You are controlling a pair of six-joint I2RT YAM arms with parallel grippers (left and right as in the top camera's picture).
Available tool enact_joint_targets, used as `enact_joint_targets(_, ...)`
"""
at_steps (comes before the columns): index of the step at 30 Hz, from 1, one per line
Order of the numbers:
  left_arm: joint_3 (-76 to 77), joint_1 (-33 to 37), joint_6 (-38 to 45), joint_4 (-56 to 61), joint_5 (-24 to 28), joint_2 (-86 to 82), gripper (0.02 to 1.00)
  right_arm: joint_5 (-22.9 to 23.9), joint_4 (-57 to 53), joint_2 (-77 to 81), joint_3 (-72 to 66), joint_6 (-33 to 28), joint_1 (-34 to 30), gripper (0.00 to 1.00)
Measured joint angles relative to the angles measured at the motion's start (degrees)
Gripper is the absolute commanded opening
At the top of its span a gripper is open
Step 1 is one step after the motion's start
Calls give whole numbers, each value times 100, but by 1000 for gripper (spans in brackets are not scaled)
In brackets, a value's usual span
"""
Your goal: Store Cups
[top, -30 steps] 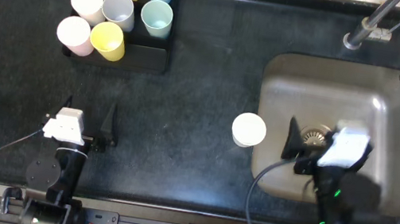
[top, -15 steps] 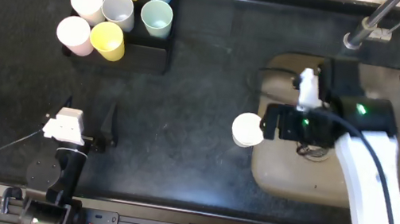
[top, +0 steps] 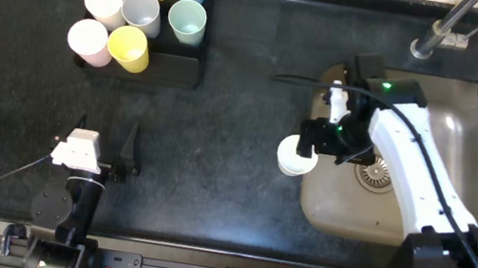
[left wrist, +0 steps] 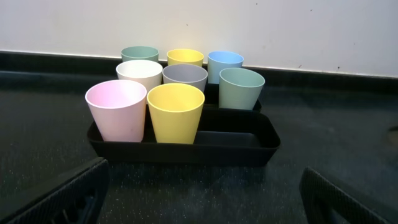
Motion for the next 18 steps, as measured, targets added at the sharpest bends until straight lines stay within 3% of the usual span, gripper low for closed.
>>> enact_joint_targets(2,0,0,0,0,0,0,1000,98,24,63,0,-20,90,750)
enact_joint_targets(5,0,0,0,0,0,0,1000,262,63,166,0,-127,168,481)
enact_joint_targets(11,0,0,0,0,0,0,1000,422,184,225,0,-155,223,45)
enact_joint_targets(18,0,0,0,0,0,0,1000,498,358,219,4,-201,431,42)
